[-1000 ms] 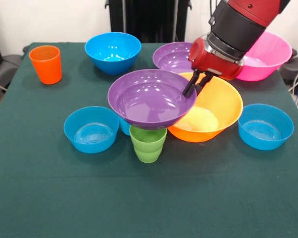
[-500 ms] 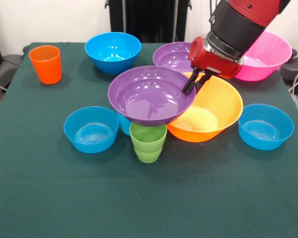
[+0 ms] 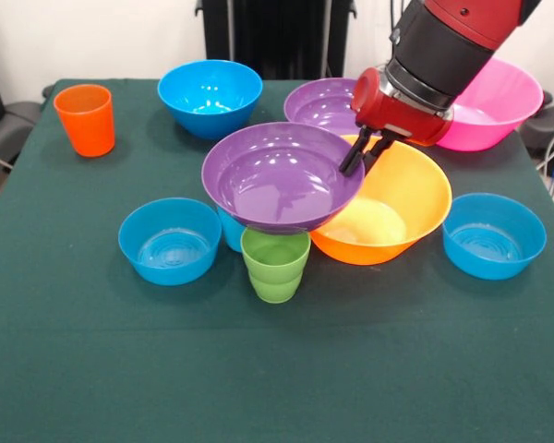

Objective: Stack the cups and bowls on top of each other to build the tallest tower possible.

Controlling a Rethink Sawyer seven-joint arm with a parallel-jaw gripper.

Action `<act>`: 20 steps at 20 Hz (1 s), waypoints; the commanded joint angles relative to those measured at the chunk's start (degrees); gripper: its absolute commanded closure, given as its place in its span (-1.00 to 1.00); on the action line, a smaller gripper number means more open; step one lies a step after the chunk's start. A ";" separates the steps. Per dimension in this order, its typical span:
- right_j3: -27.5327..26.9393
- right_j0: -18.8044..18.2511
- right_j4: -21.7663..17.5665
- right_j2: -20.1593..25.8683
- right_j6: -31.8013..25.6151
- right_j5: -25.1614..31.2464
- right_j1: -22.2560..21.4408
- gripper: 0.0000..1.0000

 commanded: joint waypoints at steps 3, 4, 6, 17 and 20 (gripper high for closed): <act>-2.25 0.01 1.26 5.27 8.78 3.92 1.49 1.00; -2.24 -0.01 1.28 5.28 8.77 3.97 1.48 1.00; -2.24 -0.01 1.33 5.27 8.78 4.04 1.52 1.00; -2.29 -0.03 1.15 5.37 8.25 4.49 1.50 -1.00; -2.41 -0.02 1.15 5.34 8.26 4.54 1.58 -1.00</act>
